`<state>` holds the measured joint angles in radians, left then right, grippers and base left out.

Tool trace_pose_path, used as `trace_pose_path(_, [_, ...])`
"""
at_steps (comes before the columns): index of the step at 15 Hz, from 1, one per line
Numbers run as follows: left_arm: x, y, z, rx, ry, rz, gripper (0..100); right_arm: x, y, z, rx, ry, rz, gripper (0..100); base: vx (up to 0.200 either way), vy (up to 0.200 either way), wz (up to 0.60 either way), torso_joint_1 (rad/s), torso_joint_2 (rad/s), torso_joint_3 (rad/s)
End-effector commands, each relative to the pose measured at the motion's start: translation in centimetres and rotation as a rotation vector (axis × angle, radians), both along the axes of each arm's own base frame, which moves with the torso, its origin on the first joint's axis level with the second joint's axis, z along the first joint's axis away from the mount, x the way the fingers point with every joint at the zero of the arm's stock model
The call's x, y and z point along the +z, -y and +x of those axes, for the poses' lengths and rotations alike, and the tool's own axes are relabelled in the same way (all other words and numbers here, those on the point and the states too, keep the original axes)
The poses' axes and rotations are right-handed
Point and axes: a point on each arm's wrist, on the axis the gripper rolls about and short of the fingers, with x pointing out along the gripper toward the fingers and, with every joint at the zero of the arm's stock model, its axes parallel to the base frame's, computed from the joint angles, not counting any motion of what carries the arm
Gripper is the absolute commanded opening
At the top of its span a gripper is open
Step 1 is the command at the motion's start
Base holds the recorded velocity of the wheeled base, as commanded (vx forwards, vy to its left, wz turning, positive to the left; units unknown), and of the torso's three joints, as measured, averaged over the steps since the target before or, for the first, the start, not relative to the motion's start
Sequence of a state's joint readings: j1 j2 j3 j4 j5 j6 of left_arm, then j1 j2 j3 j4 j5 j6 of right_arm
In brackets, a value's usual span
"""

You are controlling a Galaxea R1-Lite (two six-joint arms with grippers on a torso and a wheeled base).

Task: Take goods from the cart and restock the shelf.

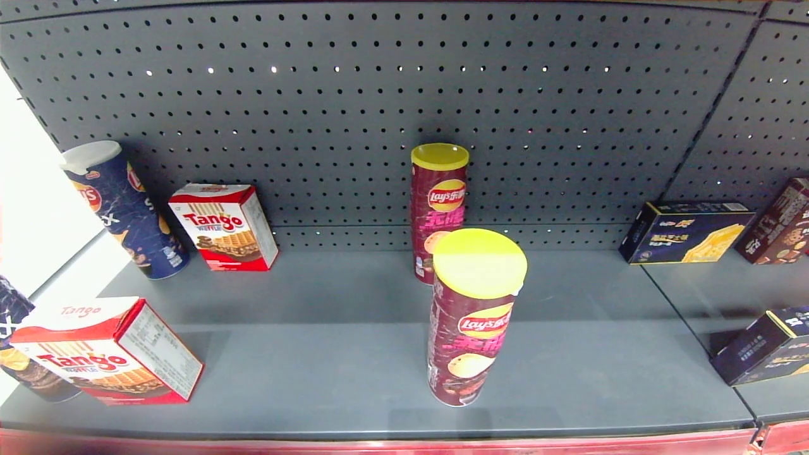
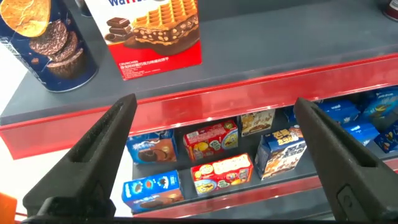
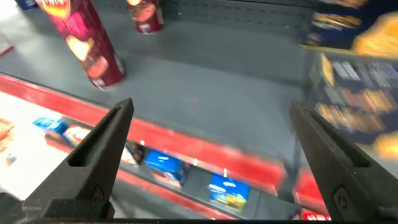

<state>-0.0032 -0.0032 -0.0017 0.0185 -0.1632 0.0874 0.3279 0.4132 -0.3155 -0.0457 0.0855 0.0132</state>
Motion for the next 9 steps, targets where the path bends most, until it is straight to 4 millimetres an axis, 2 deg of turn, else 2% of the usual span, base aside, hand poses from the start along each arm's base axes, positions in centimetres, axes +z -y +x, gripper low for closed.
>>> trace_pose_path(1, [0.0,0.0,0.0,0.001,-0.005,0.0,100,3.7,-3.7,8.2,0.121,-0.157,-0.061,100,0.0,0.0,0.0,0.0,0.0,0.0])
trace_pose_path(2, [0.0,0.0,0.0,0.001,-0.003,0.0,100,3.8,-4.7,9.8,0.145,-0.176,-0.07,100,0.0,0.0,0.0,0.0,0.0,0.0])
trace_pose_path(5, [0.0,0.0,0.0,0.001,-0.005,0.0,100,3.9,-7.7,12.9,0.253,-0.231,-0.135,100,0.0,0.0,0.0,0.0,0.0,0.0])
trace_pose_path(9, [0.0,0.0,0.0,0.001,-0.003,0.0,100,3.4,-10.4,15.9,0.304,-0.231,-0.223,100,0.0,0.0,0.0,0.0,0.0,0.0])
